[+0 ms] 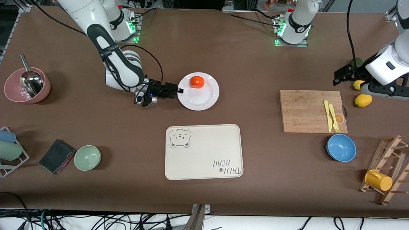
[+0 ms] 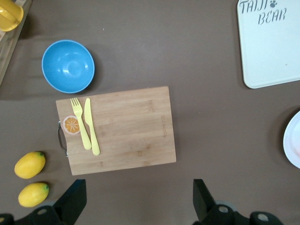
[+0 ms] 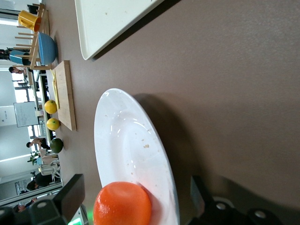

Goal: Place orange and plate with both arms
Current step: 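Grip the white plate rim with the right gripper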

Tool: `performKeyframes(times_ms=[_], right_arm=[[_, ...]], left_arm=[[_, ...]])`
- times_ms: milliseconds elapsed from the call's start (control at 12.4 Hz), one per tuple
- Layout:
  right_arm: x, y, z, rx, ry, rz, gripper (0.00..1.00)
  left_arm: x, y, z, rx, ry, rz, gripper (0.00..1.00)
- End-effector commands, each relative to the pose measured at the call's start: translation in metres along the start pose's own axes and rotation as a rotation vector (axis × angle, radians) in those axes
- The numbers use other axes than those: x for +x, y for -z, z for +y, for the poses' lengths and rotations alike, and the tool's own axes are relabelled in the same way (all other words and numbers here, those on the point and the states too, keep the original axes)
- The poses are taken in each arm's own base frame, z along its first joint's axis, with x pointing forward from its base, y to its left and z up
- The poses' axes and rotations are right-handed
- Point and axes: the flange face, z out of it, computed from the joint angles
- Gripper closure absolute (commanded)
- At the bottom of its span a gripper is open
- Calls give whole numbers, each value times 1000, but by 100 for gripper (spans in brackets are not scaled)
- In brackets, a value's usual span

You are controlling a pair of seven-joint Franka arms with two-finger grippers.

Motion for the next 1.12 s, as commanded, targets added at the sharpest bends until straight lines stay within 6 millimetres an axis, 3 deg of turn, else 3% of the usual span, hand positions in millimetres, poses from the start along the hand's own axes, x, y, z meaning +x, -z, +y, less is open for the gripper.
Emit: performKeyframes(times_ms=[0,80,321,562,964,1045], right_arm=[[-5,-9,14,12,10,28,1],[-7,-11,15,13,5,26,2],[-11,-16,9,8,-6,36,21],[-13,-17,8,0,-14,45,47],[-12,-17,9,0,-7,46,100],[-11,-16,10,1,-11,48,100]], left_arm=[[7,17,-1,-9,-18,37,0],[6,18,-2,14,-23,36,0],[5,20,-3,15,-20,35,0],[6,17,0,15,-26,28,0],[4,23,1,13,-28,38,0],[4,22,3,13,-32,36,0]])
